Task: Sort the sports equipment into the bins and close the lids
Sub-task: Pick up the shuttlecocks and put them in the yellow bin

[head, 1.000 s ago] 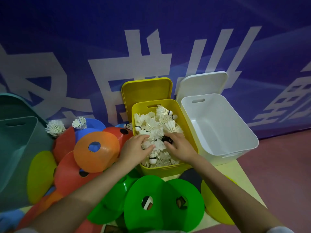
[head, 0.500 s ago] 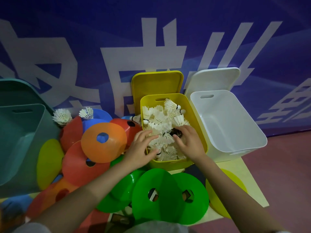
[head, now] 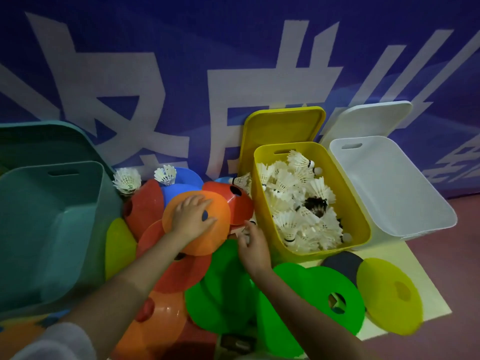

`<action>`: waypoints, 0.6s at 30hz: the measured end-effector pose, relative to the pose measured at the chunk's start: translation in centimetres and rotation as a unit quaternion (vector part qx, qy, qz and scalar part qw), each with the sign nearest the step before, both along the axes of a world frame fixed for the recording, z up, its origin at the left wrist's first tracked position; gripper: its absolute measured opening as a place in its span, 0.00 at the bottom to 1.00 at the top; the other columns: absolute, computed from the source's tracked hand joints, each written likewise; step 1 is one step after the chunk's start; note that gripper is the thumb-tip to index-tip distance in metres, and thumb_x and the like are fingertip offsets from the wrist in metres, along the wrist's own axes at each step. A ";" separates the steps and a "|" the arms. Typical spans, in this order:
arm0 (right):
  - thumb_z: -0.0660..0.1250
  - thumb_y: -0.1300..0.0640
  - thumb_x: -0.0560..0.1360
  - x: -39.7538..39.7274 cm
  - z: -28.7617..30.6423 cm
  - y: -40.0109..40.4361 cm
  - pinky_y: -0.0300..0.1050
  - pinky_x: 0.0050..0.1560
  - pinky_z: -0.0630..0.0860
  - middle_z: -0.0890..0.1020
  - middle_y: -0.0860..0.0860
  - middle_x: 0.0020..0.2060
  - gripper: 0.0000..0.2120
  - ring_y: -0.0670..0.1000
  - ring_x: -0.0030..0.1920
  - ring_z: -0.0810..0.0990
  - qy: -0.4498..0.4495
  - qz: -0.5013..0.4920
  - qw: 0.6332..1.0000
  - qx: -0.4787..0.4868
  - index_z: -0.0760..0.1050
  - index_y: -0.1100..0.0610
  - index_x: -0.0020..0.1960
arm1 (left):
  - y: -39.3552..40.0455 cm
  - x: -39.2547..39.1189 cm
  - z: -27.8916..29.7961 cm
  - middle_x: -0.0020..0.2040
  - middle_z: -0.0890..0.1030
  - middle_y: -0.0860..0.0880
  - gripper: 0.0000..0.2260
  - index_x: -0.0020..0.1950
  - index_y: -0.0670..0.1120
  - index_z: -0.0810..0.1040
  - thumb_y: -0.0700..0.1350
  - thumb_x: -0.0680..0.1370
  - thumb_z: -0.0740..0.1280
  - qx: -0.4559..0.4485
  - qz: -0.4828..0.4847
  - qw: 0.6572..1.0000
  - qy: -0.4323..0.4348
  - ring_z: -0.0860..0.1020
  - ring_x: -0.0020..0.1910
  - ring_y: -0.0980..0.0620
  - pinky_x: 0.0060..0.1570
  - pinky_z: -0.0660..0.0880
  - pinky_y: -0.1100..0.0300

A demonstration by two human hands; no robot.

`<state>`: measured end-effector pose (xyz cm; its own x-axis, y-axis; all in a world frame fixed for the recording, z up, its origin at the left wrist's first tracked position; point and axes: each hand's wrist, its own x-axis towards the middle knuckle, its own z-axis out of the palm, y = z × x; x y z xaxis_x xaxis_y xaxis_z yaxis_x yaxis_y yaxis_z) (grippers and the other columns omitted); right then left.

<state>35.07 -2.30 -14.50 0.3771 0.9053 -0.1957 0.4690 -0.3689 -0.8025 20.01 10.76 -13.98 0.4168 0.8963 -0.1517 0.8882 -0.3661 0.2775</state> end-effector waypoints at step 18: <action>0.65 0.50 0.72 -0.9 -5.5 5.5 0.54 0.55 0.75 0.77 0.58 0.61 0.28 0.62 0.59 0.76 -0.042 -0.189 0.963 -0.185 0.63 0.55 0.69 | 0.5 -4.8 -2.6 0.68 0.72 0.56 0.23 0.63 0.56 0.76 0.65 0.73 0.59 -0.002 -0.050 0.985 -0.165 0.65 0.69 0.52 0.69 0.58 0.51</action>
<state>34.16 3.23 -20.01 0.6945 0.5743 -0.4335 0.3022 -0.7796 -0.5486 15.19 11.25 -16.62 0.5295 0.8483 0.0034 0.7096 -0.4450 0.5463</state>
